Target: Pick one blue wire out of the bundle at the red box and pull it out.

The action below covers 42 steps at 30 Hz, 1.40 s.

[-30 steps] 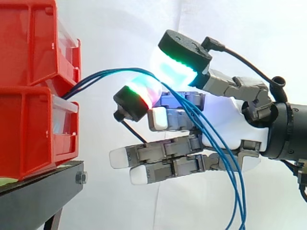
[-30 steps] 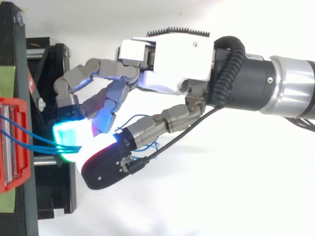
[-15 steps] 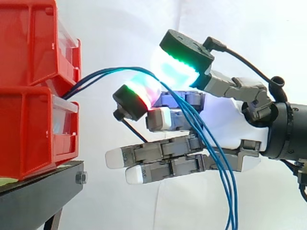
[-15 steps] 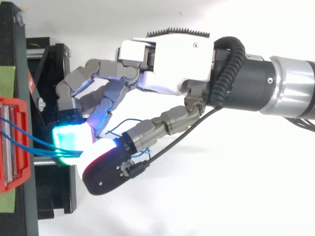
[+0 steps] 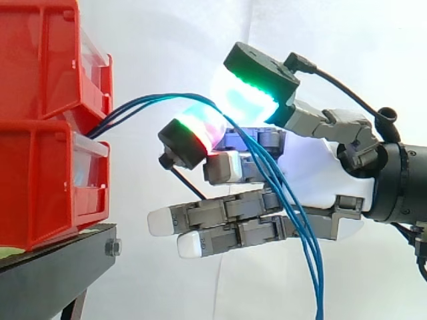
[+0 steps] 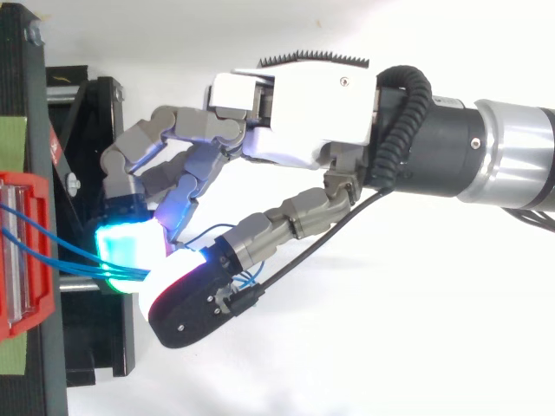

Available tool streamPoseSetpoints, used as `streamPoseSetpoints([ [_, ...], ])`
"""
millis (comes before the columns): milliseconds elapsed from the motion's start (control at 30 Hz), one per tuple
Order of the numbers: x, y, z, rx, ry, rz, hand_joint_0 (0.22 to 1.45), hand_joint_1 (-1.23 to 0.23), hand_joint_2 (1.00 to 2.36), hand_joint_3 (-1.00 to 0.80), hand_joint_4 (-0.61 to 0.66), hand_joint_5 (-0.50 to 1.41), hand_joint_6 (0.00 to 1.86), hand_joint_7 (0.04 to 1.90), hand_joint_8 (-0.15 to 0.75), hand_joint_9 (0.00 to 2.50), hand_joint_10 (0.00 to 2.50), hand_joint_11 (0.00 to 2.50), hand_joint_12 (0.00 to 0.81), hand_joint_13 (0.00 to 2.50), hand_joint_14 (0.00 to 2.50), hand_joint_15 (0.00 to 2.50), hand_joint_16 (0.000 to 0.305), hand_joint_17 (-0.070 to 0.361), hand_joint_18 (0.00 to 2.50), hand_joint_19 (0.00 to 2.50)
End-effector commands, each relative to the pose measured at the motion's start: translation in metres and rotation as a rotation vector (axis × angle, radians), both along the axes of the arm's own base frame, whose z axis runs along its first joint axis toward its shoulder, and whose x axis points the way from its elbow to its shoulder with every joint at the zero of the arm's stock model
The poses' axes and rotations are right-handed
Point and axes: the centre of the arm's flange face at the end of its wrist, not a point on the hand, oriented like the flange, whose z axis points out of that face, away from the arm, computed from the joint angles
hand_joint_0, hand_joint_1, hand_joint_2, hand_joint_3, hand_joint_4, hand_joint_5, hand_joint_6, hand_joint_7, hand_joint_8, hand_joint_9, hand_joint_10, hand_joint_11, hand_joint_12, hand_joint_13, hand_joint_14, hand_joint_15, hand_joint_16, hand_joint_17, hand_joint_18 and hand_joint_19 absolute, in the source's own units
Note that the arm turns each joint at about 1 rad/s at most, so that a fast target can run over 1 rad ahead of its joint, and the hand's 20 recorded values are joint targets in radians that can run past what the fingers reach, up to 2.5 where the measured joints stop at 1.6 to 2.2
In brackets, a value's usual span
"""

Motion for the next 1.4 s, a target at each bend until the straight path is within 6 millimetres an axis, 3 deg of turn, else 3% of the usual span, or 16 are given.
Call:
streamPoseSetpoints([
  [0, 0.0000, 0.0001, -0.0001, 0.000, 0.001, 0.000, 0.88, -0.89, 1.01, -0.24, -0.12, -0.20, 0.91, 1.18, 0.190, 1.05, 0.02, 0.86, 0.338, 0.56, 0.01, 0.37, 0.047, 0.106, 0.39, 0.50],
  [133, 0.0000, 0.0001, -0.0001, 0.000, 0.001, 0.000, 0.88, -0.88, 1.01, -0.28, -0.09, -0.20, 0.91, 1.20, 0.194, 1.03, 0.02, 0.83, 0.337, 0.56, 0.01, 0.38, 0.047, 0.105, 0.39, 0.52],
  [233, -0.0001, 0.0001, -0.0003, 0.000, 0.002, 0.000, 0.86, -0.87, 1.01, -0.33, -0.04, -0.22, 0.90, 1.03, 0.185, 0.88, 0.02, 0.74, 0.342, 0.53, 0.01, 0.35, 0.047, 0.106, 0.41, 0.45],
  [400, -0.0001, 0.0003, -0.0003, -0.001, 0.002, 0.002, 0.84, -0.89, 1.00, -0.43, -0.02, -0.23, 0.91, 1.00, 0.187, 0.78, 0.02, 0.71, 0.348, 0.51, 0.01, 0.33, 0.049, 0.110, 0.43, 0.39],
  [533, -0.0006, -0.0009, -0.0010, -0.001, 0.004, 0.000, 0.92, -0.82, 1.02, -0.22, -0.10, -0.21, 0.92, 1.00, 0.186, 0.82, 0.02, 0.69, 0.342, 0.47, 0.01, 0.37, 0.048, 0.109, 0.29, 0.55],
  [700, -0.0006, -0.0008, -0.0010, 0.001, 0.004, 0.002, 0.92, -0.81, 1.01, -0.24, -0.10, -0.20, 0.90, 1.01, 0.187, 0.84, 0.02, 0.67, 0.338, 0.47, 0.01, 0.37, 0.048, 0.108, 0.29, 0.56],
  [767, -0.0007, -0.0020, -0.0010, 0.001, 0.004, 0.001, 0.84, -0.87, 1.01, -0.32, -0.05, -0.21, 0.88, 0.97, 0.190, 0.81, 0.02, 0.68, 0.346, 0.47, 0.01, 0.32, 0.048, 0.108, 0.38, 0.42],
  [933, -0.0008, -0.0020, 0.0002, 0.001, 0.002, 0.001, 0.71, -0.91, 1.01, -0.39, 0.02, -0.22, 0.89, 0.98, 0.202, 0.80, 0.02, 0.71, 0.358, 0.48, 0.01, 0.33, 0.051, 0.115, 0.42, 0.37],
  [1067, -0.0007, -0.0020, -0.0010, 0.001, 0.004, 0.001, 0.58, -0.78, 1.00, -0.44, 0.04, -0.19, 0.89, 1.02, 0.225, 0.90, 0.02, 0.71, 0.369, 0.52, 0.01, 0.35, 0.053, 0.119, 0.40, 0.42],
  [1200, -0.0007, -0.0020, -0.0010, 0.001, 0.004, 0.001, 0.56, -0.72, 1.00, -0.43, 0.05, -0.17, 0.87, 1.06, 0.241, 0.97, 0.02, 0.70, 0.373, 0.55, 0.02, 0.36, 0.053, 0.120, 0.40, 0.43],
  [1367, -0.0007, -0.0020, -0.0010, 0.001, 0.004, 0.001, 0.60, -0.72, 1.01, -0.29, 0.10, -0.15, 0.89, 1.14, 0.254, 1.04, 0.02, 0.73, 0.371, 0.62, 0.02, 0.39, 0.052, 0.118, 0.46, 0.44],
])
